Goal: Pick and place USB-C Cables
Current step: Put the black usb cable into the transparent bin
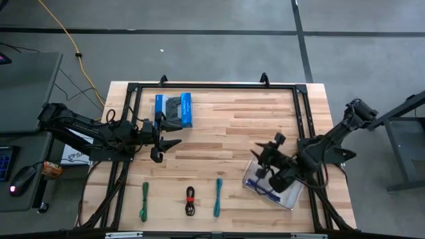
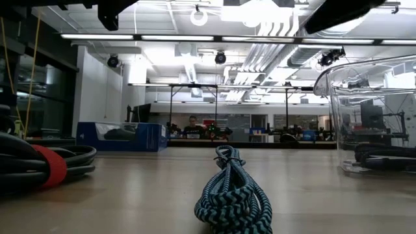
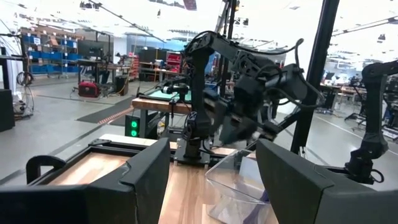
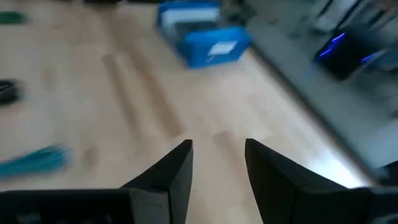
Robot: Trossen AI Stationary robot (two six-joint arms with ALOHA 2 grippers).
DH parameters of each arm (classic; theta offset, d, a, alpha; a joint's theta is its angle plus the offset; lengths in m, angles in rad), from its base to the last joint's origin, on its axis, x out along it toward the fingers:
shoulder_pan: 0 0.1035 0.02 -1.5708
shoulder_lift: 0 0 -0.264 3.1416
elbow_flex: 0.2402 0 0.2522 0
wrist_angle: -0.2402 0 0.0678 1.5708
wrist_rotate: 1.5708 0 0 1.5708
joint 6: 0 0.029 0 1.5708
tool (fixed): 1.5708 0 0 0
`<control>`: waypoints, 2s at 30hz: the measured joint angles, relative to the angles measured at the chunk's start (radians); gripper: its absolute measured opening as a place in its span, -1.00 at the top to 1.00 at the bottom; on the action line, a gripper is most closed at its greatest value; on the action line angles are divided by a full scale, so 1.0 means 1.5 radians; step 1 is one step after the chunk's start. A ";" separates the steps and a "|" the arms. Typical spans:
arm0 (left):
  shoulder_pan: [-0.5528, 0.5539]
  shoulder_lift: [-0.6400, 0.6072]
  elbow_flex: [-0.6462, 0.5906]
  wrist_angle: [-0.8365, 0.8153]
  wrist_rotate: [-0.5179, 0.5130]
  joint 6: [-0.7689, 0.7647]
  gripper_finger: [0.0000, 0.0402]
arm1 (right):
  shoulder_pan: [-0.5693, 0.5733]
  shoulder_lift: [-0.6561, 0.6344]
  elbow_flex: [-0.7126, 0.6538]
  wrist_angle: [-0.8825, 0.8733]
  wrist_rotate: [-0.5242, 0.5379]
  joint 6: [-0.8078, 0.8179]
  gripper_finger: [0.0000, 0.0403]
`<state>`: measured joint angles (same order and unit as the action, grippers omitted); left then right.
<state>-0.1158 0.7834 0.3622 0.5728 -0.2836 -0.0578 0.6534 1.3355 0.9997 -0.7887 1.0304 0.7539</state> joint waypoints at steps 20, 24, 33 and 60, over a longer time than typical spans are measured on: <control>0.000 0.001 0.000 0.000 0.008 0.023 -0.10 | -0.332 -0.126 -0.327 0.778 -0.418 -0.434 0.32; 0.000 0.001 0.000 0.001 0.008 0.031 -0.10 | -0.369 -0.141 -0.376 0.934 -0.517 -0.455 0.32; 0.000 0.001 0.000 0.001 0.008 0.031 -0.10 | -0.367 -0.141 -0.355 0.984 -0.594 -0.506 0.32; 0.000 0.009 0.000 0.000 0.005 0.034 -0.10 | -0.370 -0.140 -0.348 0.998 -0.553 -0.508 0.32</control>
<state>-0.1158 0.7967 0.3618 0.5734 -0.2764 -0.0065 0.0978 1.1248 0.4770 0.7078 0.2008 -0.0082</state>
